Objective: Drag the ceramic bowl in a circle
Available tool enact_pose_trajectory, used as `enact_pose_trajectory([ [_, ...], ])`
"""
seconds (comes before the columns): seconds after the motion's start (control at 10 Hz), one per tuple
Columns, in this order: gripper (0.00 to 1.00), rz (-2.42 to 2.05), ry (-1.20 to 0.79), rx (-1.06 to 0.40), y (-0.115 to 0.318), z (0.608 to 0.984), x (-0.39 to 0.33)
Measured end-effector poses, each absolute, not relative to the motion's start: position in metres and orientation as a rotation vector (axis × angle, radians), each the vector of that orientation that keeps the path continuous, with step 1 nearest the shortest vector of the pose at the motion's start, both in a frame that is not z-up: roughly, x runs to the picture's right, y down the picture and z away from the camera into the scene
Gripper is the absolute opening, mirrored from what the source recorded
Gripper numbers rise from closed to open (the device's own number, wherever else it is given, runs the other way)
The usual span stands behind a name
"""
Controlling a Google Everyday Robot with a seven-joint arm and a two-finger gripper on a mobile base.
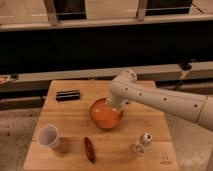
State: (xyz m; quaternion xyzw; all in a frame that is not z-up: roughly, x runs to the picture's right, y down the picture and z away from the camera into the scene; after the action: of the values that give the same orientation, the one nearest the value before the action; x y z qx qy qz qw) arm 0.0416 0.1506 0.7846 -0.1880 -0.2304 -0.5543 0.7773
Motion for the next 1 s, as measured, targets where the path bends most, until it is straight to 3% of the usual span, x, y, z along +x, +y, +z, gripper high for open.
enact_pose_trajectory([
  [1.0,0.80,-1.163,-0.499,-0.438,0.162,0.805,0.064],
])
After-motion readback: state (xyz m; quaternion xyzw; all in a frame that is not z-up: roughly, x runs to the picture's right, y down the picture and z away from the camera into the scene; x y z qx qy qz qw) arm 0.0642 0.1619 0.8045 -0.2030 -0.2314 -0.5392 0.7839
